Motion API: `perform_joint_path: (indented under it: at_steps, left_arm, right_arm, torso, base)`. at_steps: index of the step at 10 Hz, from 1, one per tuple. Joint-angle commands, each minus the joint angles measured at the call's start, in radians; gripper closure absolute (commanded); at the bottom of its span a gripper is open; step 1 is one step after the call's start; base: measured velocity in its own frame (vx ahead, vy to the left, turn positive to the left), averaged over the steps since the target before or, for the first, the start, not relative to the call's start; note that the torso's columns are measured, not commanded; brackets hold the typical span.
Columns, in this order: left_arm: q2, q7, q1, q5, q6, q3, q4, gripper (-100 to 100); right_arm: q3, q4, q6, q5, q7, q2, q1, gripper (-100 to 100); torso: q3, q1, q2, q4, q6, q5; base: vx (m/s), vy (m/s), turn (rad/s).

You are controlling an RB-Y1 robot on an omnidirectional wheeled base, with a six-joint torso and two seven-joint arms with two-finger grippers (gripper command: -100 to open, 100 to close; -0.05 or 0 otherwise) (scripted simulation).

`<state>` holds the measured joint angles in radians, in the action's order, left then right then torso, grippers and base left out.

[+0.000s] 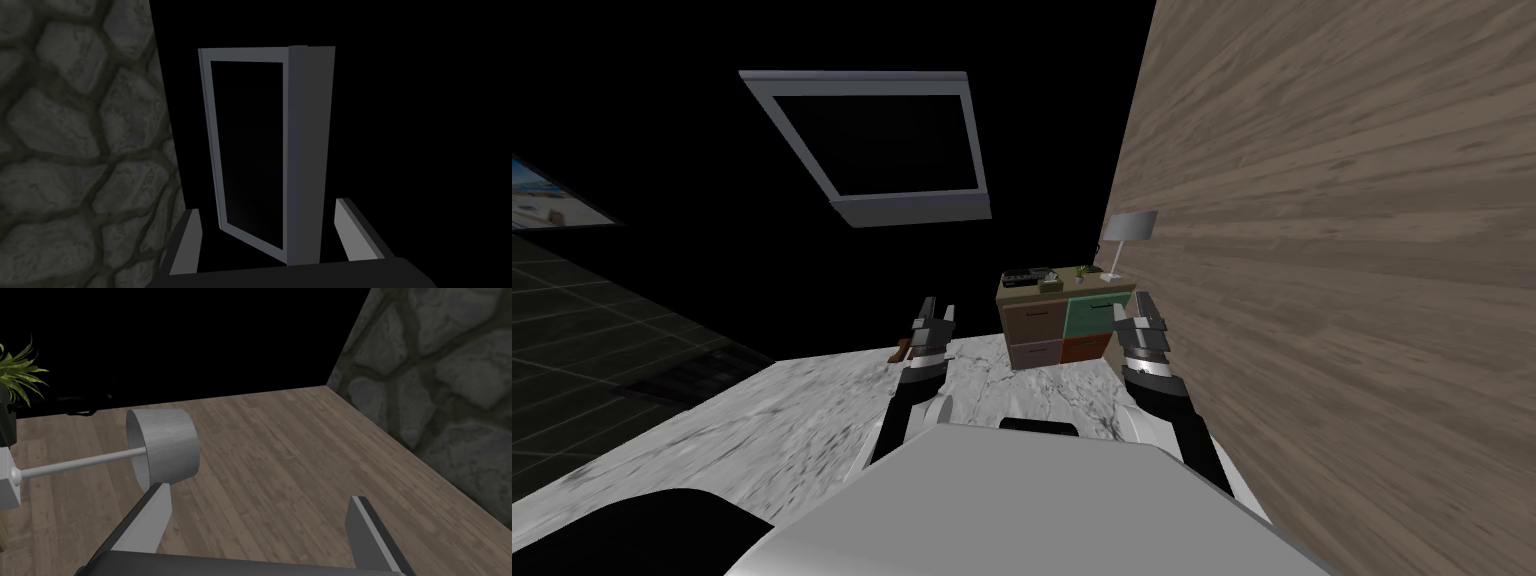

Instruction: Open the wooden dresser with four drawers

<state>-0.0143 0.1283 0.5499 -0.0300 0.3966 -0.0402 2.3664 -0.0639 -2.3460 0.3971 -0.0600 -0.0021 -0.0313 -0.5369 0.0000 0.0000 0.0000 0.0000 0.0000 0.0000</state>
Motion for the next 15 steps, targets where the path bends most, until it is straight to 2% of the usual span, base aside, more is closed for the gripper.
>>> perform_joint_path:
  at_steps: [1, 9, 10, 12, 15]
  left_arm:
    - [0.000, 0.000, 0.000, 0.000, 0.000, 0.000, 0.000, 0]
    - [0.000, 0.000, 0.000, 0.000, 0.000, 0.000, 0.000, 0]
    - [0.000, 0.000, 0.000, 0.000, 0.000, 0.000, 0.000, 0]
    - [0.000, 0.000, 0.000, 0.000, 0.000, 0.000, 0.000, 0]
    - [0.000, 0.000, 0.000, 0.000, 0.000, 0.000, 0.000, 0]
  right_arm:
    - [0.000, 0.000, 0.000, 0.000, 0.000, 0.000, 0.000, 0]
    - [0.000, 0.000, 0.000, 0.000, 0.000, 0.000, 0.000, 0]
    - [0.004, 0.003, 0.005, -0.008, 0.016, 0.041, 0.002, -100]
    - [0.014, 0.011, 0.015, -0.026, 0.056, 0.097, 0.006, -100]
    - [0.039, 0.033, 0.043, -0.073, 0.142, 0.165, 0.018, -100]
  torso:
    - [-0.082, 0.000, 0.040, 0.041, 0.000, 0.000]
    - [-1.234, 0.000, 0.618, 0.617, 0.000, 0.000]
    - [-1.382, 0.000, 0.691, 0.691, 0.000, 0.000]
    - [-1.471, 0.001, 0.733, 0.734, 0.000, 0.000]
    - [-1.477, 0.001, 0.737, 0.737, 0.000, 0.000]
  base:
    - [0.000, 0.000, 0.000]
    - [0.000, 0.000, 0.000]
    - [0.020, 0.006, -0.020]
    - [0.042, 0.020, -0.034]
    - [0.080, 0.032, -0.050]
